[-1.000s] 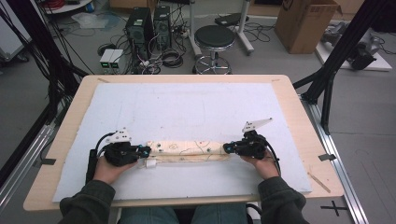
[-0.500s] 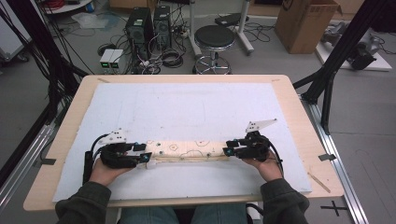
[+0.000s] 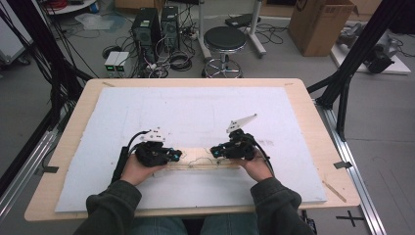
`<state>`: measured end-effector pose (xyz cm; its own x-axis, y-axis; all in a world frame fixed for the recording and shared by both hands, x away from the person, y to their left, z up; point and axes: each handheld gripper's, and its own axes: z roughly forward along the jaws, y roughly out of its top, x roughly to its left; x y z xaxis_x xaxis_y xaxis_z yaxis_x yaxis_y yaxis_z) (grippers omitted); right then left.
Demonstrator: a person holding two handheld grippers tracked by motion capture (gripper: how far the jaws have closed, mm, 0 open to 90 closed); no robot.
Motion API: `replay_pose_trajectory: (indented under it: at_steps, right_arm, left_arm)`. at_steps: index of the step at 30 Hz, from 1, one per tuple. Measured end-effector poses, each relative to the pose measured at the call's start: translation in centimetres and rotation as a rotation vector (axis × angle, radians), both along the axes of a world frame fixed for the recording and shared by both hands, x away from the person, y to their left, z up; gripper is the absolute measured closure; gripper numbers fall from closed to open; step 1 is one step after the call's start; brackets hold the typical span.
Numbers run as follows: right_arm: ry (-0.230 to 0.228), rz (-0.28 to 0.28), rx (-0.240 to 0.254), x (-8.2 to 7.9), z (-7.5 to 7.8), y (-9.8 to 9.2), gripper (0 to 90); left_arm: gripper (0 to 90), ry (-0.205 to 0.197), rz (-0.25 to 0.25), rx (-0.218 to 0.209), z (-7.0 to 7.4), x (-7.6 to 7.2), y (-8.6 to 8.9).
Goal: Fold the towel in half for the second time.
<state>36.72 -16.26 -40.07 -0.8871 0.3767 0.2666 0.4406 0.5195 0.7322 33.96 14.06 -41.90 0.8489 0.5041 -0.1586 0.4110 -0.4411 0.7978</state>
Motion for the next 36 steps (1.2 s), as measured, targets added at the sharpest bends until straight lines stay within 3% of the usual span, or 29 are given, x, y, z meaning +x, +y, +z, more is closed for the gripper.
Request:
replay_pose_trajectory:
  at_steps: [7,12,15,20,25,36]
  right_arm:
    - [0.012,0.03,-0.086,0.1,-1.7,1.7,83.4]
    - [-0.002,0.039,-0.132,-0.3,-2.6,1.5,83.3]
    - [-0.026,0.037,-0.141,-0.6,-2.9,1.0,82.7]
    - [-0.059,0.027,-0.141,-1.0,-2.9,-0.3,80.1]
    - [-0.08,0.017,-0.154,-1.2,-3.0,-1.7,77.6]
    - [-0.068,-0.029,-0.11,-1.4,-3.6,-5.1,72.8]
  left_arm:
    - [85.8,0.008,-0.017,0.096,-0.7,-0.1,-0.8]
    - [84.7,0.011,-0.015,0.128,-1.1,-0.2,-0.3]
    - [84.6,0.012,-0.011,0.125,-1.3,-0.5,0.4]
    - [84.0,0.015,0.012,0.107,-1.5,-1.0,1.9]
    - [83.5,0.01,0.015,0.122,-1.4,-1.3,3.0]
    - [81.7,-0.006,0.022,0.144,-1.4,-1.7,4.0]
